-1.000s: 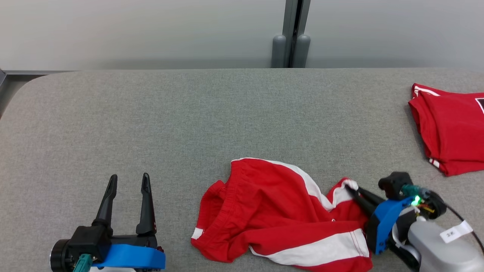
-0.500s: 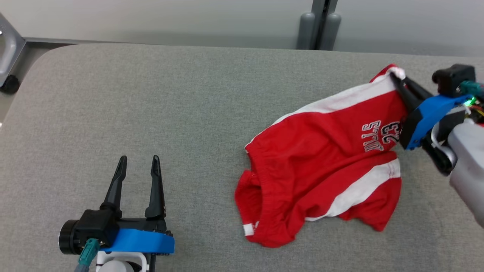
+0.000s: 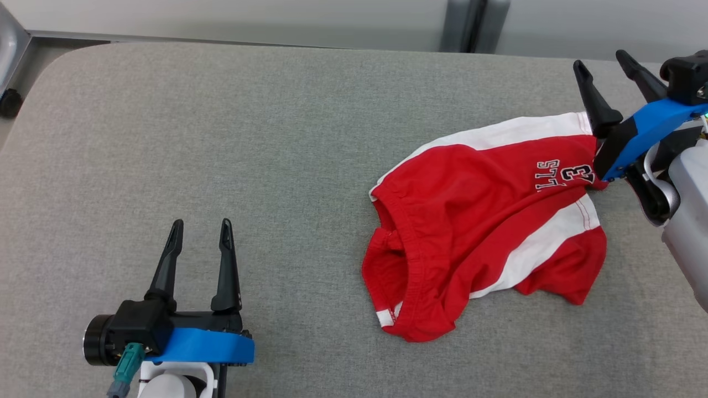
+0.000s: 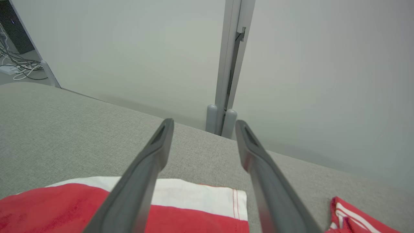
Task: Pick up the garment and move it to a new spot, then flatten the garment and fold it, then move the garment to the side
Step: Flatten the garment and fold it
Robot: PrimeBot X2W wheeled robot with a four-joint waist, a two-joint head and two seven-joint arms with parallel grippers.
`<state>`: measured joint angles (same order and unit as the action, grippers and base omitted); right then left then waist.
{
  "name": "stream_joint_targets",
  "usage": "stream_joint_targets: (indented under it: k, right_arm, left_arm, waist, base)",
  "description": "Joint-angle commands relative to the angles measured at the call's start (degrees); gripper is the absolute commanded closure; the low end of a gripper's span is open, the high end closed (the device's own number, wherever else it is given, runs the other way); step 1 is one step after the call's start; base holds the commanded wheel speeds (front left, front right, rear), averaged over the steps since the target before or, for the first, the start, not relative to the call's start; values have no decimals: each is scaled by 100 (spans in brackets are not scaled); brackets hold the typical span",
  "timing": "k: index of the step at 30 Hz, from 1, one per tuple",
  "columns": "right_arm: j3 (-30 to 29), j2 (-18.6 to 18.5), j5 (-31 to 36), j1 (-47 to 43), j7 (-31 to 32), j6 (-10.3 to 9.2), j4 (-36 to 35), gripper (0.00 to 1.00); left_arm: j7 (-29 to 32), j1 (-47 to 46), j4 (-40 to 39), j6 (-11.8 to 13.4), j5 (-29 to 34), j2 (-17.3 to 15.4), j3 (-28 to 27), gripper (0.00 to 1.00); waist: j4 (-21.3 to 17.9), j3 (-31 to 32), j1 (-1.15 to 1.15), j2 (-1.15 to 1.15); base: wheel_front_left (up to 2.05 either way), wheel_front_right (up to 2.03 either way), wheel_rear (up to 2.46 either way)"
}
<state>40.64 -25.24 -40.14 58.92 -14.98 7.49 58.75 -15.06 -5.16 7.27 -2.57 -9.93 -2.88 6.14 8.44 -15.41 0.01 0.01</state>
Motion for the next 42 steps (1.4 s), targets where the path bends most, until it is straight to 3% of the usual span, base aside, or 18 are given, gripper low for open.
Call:
stream_joint_targets:
  k: [1,10,19,25,31,42]
  right_arm:
    - [-227,-54,145,-185,-24,1,-240,0]
    - [-1836,213,1032,-1762,-21,1,-2012,0]
    - [-2763,700,1605,-3566,-21,1,-3167,0]
    - [-2922,829,1842,-4317,-21,1,-3426,0]
    - [-2882,822,1940,-4519,-22,1,-3383,0]
    - [-2430,600,1943,-3703,-21,1,-2638,0]
  left_arm:
    - [-12,-51,-17,-12,43,-1,-49,0]
    - [-12,158,5,-93,176,0,-180,0]
    - [-12,467,58,-175,242,0,-311,0]
    - [-12,591,66,-199,246,0,-351,0]
    - [-12,639,65,-242,272,0,-362,0]
    - [-12,448,0,-232,270,0,-327,0]
  waist:
    - [-108,69,-1,-1]
    - [-580,439,-1,-1]
    - [-848,834,-1,-1]
    - [-917,958,-1,-1]
    - [-936,1008,-1,-1]
    - [-669,758,-1,-1]
  base:
    - [0,0,0]
    - [0,0,0]
    - [0,0,0]
    - [0,0,0]
    - [0,0,0]
    - [0,0,0]
